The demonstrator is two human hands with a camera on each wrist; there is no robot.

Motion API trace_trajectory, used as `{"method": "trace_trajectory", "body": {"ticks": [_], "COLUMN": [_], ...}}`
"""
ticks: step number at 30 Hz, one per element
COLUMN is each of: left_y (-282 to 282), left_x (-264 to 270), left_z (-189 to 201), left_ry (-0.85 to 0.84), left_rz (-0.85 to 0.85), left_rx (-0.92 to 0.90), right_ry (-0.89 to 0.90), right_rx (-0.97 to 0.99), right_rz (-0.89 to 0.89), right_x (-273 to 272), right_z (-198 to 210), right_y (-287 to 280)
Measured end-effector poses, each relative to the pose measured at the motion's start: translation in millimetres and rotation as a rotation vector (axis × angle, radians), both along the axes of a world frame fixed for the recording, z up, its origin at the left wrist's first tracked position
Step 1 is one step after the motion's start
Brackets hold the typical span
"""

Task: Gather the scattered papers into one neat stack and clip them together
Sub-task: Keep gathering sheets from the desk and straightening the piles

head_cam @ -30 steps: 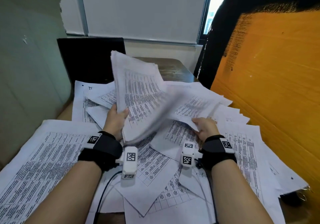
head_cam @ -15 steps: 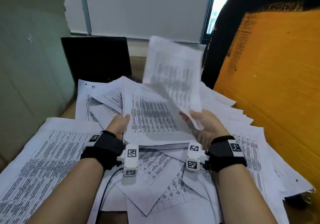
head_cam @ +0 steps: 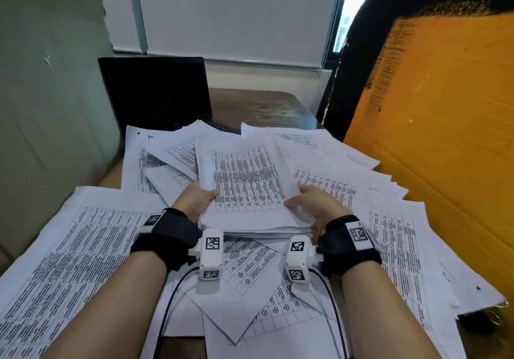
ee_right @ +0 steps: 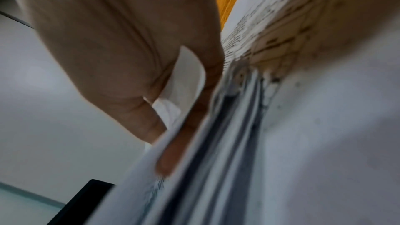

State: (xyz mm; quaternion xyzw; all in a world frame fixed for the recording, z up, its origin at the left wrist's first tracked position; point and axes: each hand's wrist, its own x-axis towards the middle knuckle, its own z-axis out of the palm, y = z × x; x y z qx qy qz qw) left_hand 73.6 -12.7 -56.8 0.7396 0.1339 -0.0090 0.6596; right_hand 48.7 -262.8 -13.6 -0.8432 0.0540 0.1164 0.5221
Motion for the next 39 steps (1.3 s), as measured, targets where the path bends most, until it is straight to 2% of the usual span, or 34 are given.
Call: {"method": "trace_trajectory", "body": {"ticks": [2,6,8,10,15,18,21,24,26,30,33,39], "left_y": [-0.7,-9.2,-12.9,-23.2,-56.1,-58.8,-52.8,-43.2,-41.2,-47.7,-46.1,-40.3], "left_x": [-2.4,-20.1,-27.0,-32.4,-59.3,-70.2,-77.8,-85.7,-88.4,-89.5,-87.5,-69.7], "left_z": [4.2,28.3,43.8,59.2,113.6,148.1,158.0,159.6,159.2,159.4,162.9,155.2], "left_ry": [-0.062,-0.267,-0.392,-0.501,-0.811,-0.919,-0.907,-0.871,-0.823,-0.691,-0.71,-0.557], "left_rz": [-0.017,-0.072,-0.078,-0.07,0.069,0.137,0.149,0.2,0.213,0.045,0.082,-0.002], "left_rx": [0.033,-0.057,-0.09,-0.042,0.15,0.182,0.184,0.115,0.047,-0.047,-0.087,-0.056], "right_ry": [-0.075,-0.128,-0.088,-0.14,-0.687,-0.866,-0.824,-0.779,-0.766,-0.668,-0.642,-0.569], "right_rx": [0.009,0.113,0.253,0.369,0.291,0.177,0.21,0.397,0.455,0.434,0.425,0.495], "right_rz": [-0.06,-0.234,-0.206,-0.106,-0.07,-0.057,-0.034,-0.024,-0.028,-0.041,-0.086,-0.083], "right_x": [1.3,-3.6,-6.8,-14.2,-43.0,-57.8,-62.6,-69.2,-73.2,-75.6,-73.5,-64.4], "right_z": [-2.0,5.9,16.4,33.3,95.3,120.3,122.7,119.4,120.7,126.8,129.4,128.6], "right_y": [-2.1,-9.7,-14.5,-11.8,7.8,6.8,1.6,-2.8,-1.1,11.0,12.1,-4.3]}}
